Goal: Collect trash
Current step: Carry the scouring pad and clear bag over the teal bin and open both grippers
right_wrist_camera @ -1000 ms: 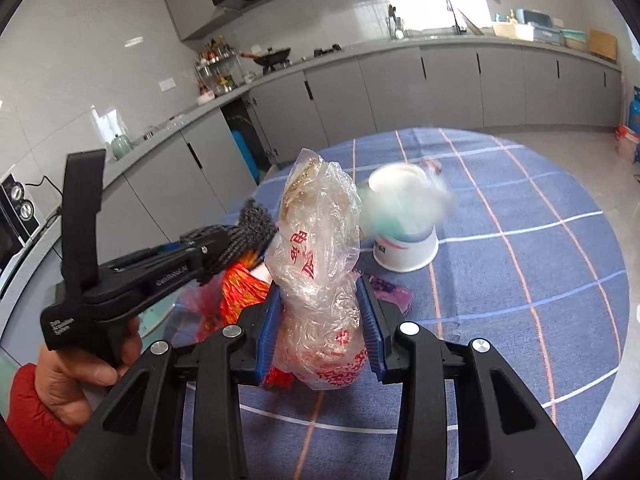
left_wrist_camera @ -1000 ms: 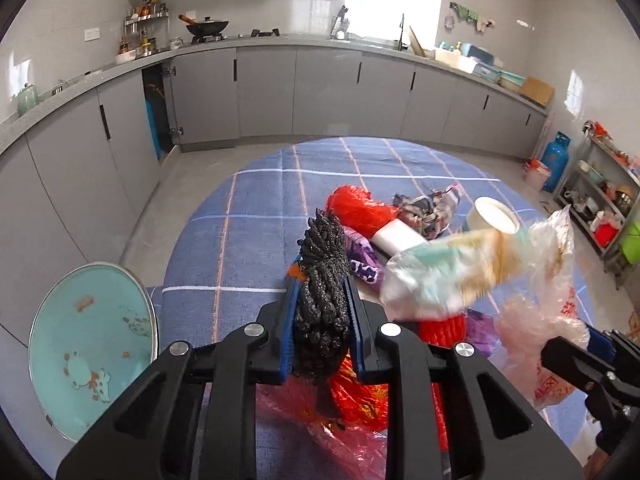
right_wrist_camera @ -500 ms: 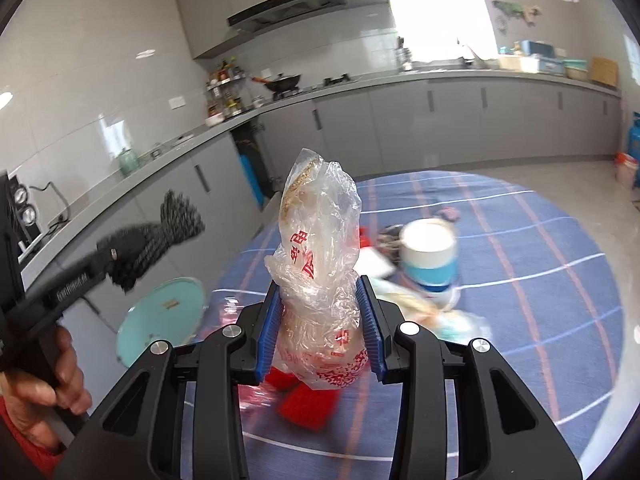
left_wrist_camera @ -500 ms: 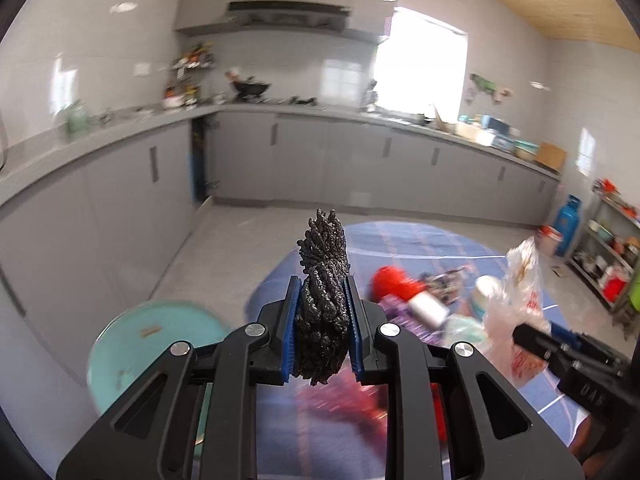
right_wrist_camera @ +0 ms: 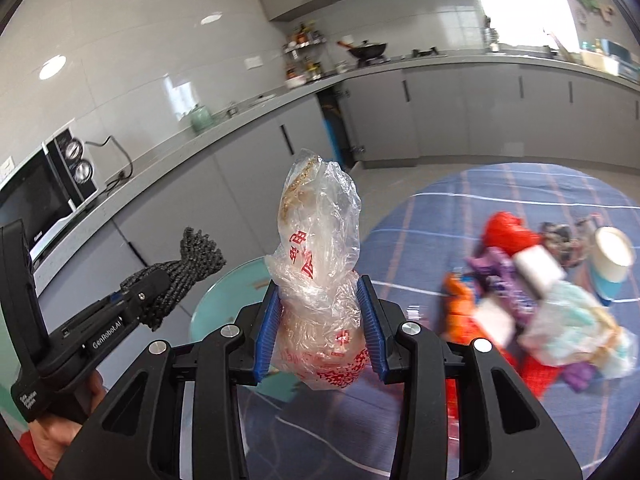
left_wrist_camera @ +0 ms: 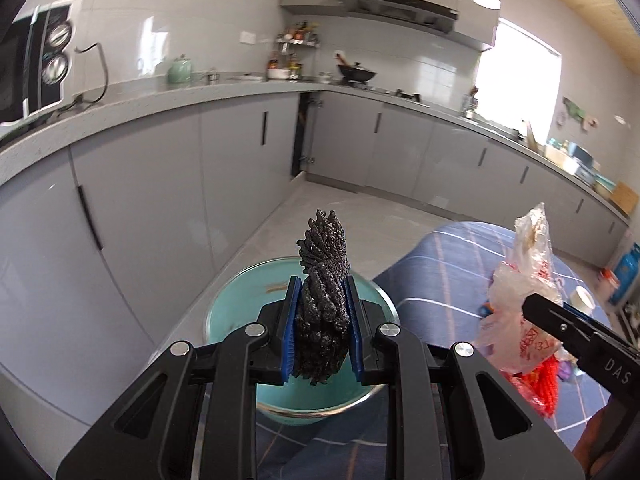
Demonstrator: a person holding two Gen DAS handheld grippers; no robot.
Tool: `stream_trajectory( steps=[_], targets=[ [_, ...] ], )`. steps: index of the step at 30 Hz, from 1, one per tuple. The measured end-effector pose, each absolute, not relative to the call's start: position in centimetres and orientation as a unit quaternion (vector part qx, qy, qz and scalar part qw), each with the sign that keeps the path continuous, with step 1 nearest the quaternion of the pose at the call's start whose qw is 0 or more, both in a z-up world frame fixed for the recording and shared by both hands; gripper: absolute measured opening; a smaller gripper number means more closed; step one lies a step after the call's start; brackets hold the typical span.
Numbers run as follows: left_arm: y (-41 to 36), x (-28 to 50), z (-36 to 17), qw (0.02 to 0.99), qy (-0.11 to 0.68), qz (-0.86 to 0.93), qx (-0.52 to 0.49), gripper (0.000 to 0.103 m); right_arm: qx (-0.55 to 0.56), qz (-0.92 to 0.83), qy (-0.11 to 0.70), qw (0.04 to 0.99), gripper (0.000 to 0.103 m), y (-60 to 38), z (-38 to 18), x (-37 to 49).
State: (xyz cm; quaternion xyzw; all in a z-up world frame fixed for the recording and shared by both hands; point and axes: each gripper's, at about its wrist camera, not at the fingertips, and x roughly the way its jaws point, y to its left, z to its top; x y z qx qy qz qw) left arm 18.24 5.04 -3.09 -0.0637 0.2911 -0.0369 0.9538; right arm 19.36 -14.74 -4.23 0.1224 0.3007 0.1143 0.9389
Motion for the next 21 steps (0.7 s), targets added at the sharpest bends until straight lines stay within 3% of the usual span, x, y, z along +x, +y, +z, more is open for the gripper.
stream_trajectory(
  steps=[21],
  targets=[
    [7.4, 22.7, -8.2, 0.928, 0.361, -0.009, -0.087, 0.021, 0.099, 0.136, 0.369, 0.914, 0.04, -6.8, -9.2, 26.5]
  ],
)
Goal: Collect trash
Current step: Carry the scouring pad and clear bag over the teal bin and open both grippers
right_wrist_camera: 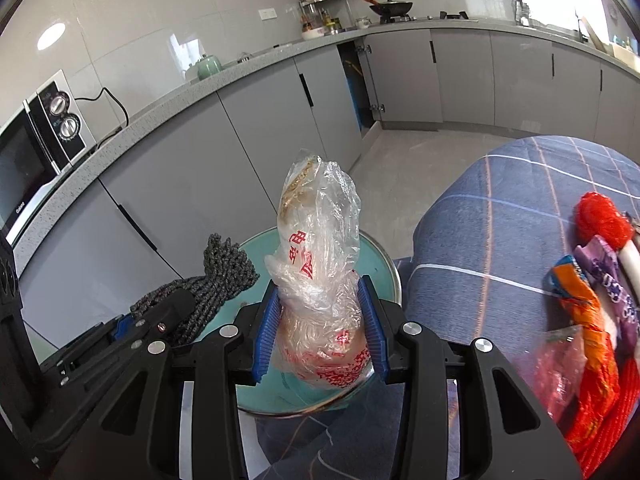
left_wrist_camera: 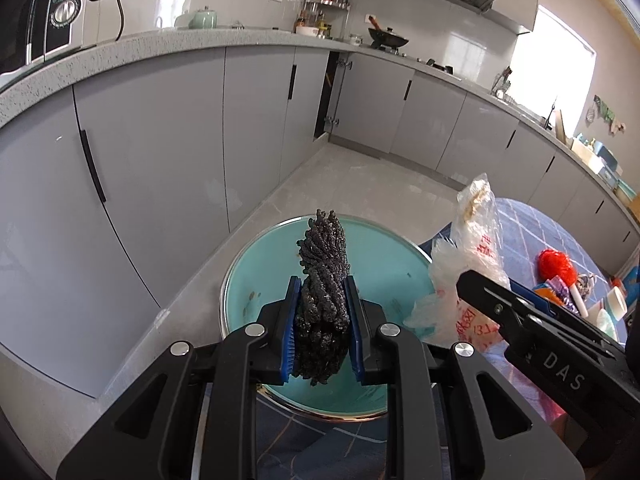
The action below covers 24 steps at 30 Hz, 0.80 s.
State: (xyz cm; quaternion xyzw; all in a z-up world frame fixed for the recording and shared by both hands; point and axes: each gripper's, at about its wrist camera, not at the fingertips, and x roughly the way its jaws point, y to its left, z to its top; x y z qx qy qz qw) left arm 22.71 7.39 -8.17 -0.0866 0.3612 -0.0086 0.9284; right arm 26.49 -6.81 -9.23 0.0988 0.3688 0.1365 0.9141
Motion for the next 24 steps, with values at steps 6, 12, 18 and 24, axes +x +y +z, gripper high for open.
stream_trajectory(
  steps=[6, 12, 18, 24],
  targets=[
    [7.8, 23.9, -9.5, 0.922, 0.377, -0.004, -0.089, 0.021, 0.098, 0.135, 0.386, 0.907, 0.04, -5.8, -10.5, 28.0],
    [7.5, 25.0, -10.5, 0.915, 0.395, -0.005, -0.085, 0.022, 0.101, 0.138, 0.404, 0.899, 0.042, -5.4, -11.9, 29.2],
    [8.1, 25.5, -11.7, 0.908, 0.411, 0.006, -0.083, 0.023, 0.103, 0.148, 0.424, 0.887, 0.054, -5.0, -13.5, 30.6],
    [8.1, 25.3, -12.3, 0.904, 0.421, 0.018, -0.076, 0.025, 0.116, 0.146, 0.409, 0.893, 0.066, -5.6, -13.1, 30.9]
  ],
)
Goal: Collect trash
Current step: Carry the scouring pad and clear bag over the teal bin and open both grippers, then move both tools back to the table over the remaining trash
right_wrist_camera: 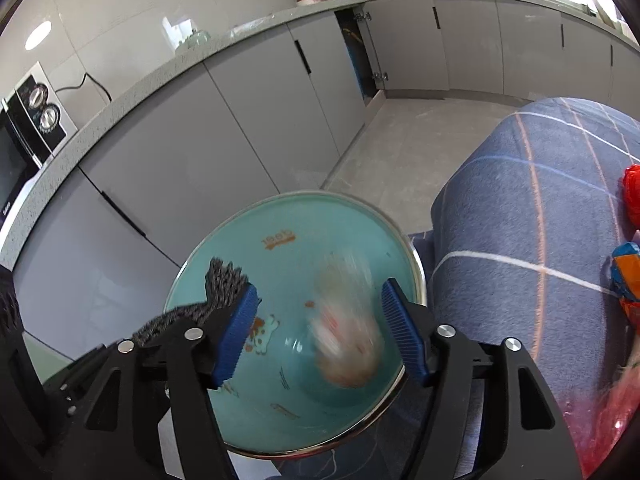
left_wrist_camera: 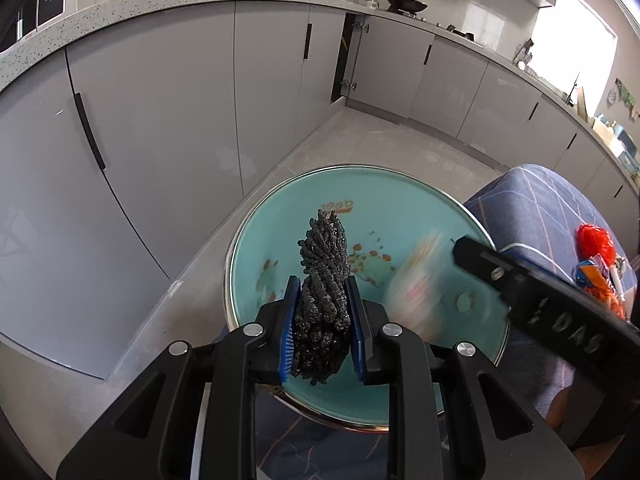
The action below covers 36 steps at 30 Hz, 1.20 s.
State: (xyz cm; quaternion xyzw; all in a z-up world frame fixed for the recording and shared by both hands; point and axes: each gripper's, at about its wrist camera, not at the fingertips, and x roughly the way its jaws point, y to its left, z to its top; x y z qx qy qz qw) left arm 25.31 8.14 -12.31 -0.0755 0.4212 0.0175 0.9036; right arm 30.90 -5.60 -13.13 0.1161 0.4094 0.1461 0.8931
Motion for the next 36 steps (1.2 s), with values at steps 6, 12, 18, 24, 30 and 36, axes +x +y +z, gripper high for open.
stream_trajectory(
  steps=[6, 12, 18, 24, 30, 36],
  targets=[
    [8.1, 24.3, -11.4, 0.911, 0.406, 0.037, -0.063, 0.061, 0.126, 0.126, 0.373, 0.911, 0.066, -7.3, -10.6, 28.8],
    [7.3, 23.1, -9.6, 0.92, 0.386, 0.044, -0.049, 0.073, 0.107, 0.096, 0.331, 0.933, 0.066, -9.6, -8.3, 24.9],
    [5.3, 21.6, -8.0, 0.928, 0.369, 0.03, -0.034, 0.081, 0.106, 0.066, 0.318, 0.94, 0.066, -12.6, -7.6, 21.9],
    [2.6, 20.3, -7.4, 0.93, 0.365, 0.004, -0.027, 0.084, 0.113, 0.032, 0.313, 0.942, 0.066, -16.4, -7.5, 18.9],
    [-0.7, 19.4, -7.2, 0.931, 0.365, -0.029, -0.008, 0.084, 0.117, -0.01, 0.303, 0.946, 0.066, -20.1, -7.7, 15.9],
    [-4.0, 18.6, -7.6, 0.924, 0.375, -0.071, 0.001, 0.084, 0.124, -0.047, 0.308, 0.942, 0.065, -23.3, -8.5, 13.6]
  ],
)
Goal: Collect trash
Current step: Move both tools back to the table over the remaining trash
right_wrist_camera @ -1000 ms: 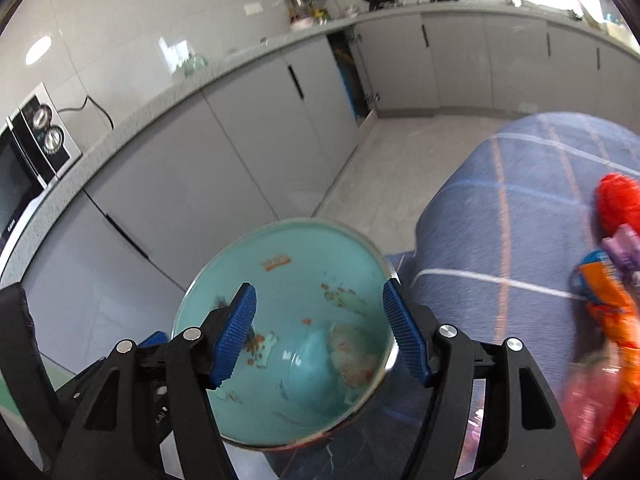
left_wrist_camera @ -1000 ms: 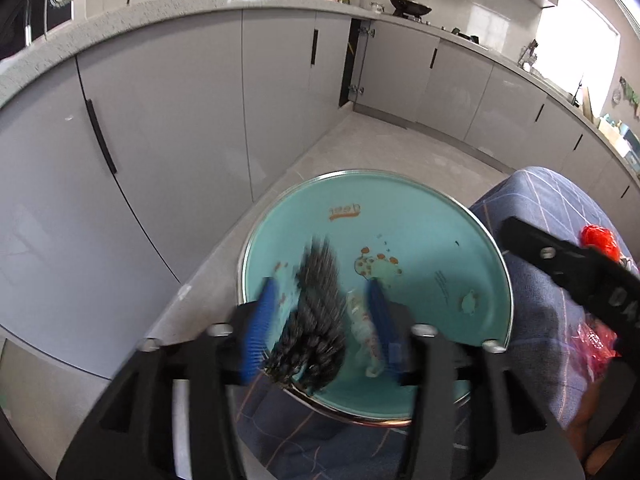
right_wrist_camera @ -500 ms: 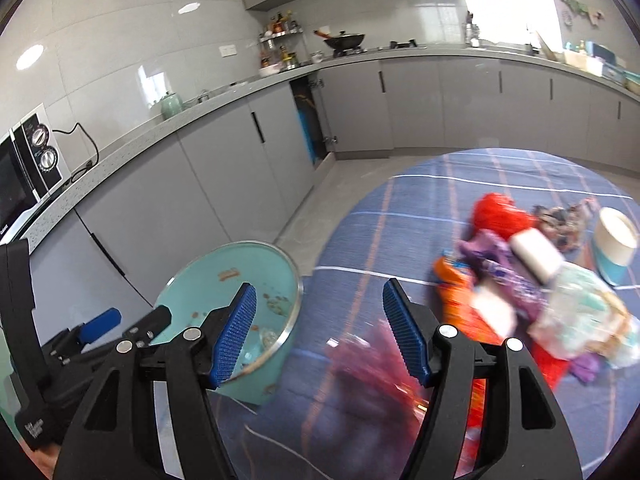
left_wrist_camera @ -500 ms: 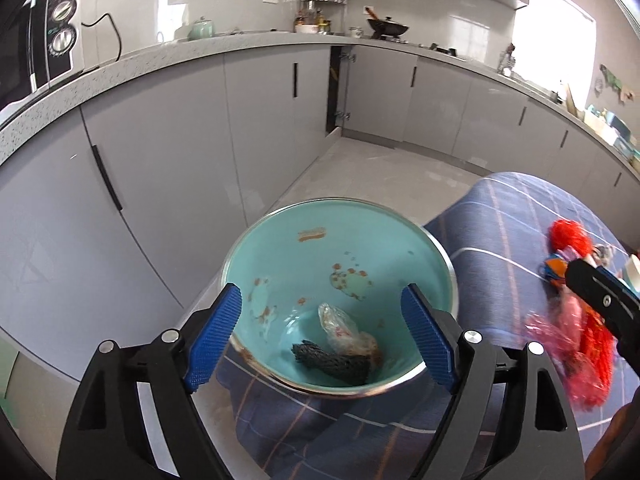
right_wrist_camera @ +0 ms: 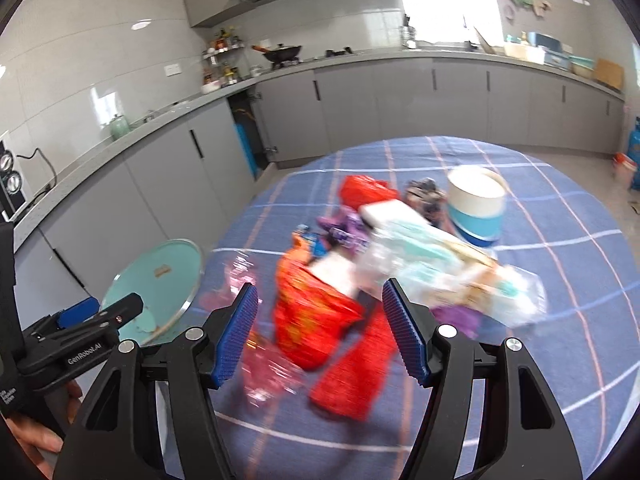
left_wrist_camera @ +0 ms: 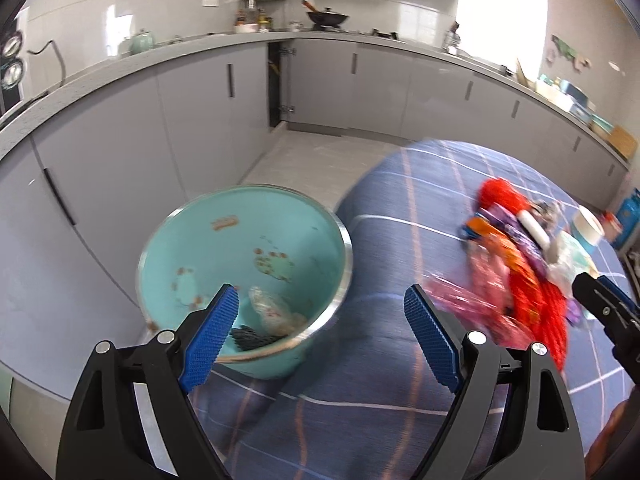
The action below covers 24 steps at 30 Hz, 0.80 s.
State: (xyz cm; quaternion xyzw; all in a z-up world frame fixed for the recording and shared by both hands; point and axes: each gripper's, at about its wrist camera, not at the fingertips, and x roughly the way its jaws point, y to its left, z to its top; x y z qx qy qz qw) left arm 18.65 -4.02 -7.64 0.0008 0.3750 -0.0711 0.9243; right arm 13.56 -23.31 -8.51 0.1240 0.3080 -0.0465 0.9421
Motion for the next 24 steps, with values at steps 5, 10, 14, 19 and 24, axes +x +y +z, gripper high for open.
stream_trajectory(
  steps=[5, 10, 14, 19, 24],
  targets=[
    [-6.5, 18.2, -7.9, 0.919, 0.381, -0.103, 0.006, 0.082, 0.128, -0.053, 0.315, 0.939, 0.06, -24.8, -9.1, 12.8],
    [-8.9, 17.3, -8.0, 0.913, 0.385, -0.133, 0.009, 0.082, 0.13, -0.068, 0.311, 0.939, 0.059, -26.0, -9.0, 12.1],
    [-10.3, 17.1, -8.5, 0.908, 0.394, -0.143, 0.008, 0.08, 0.131, -0.086, 0.307, 0.939, 0.059, -27.6, -9.1, 11.3],
    [-11.7, 17.4, -9.2, 0.901, 0.407, -0.149, 0.001, 0.075, 0.138, -0.1, 0.309, 0.936, 0.06, -30.1, -9.5, 10.8],
    [-12.7, 17.5, -9.5, 0.896, 0.418, -0.149, -0.015, 0.071, 0.128, -0.098, 0.317, 0.935, 0.065, -31.9, -9.7, 10.7]
  ],
)
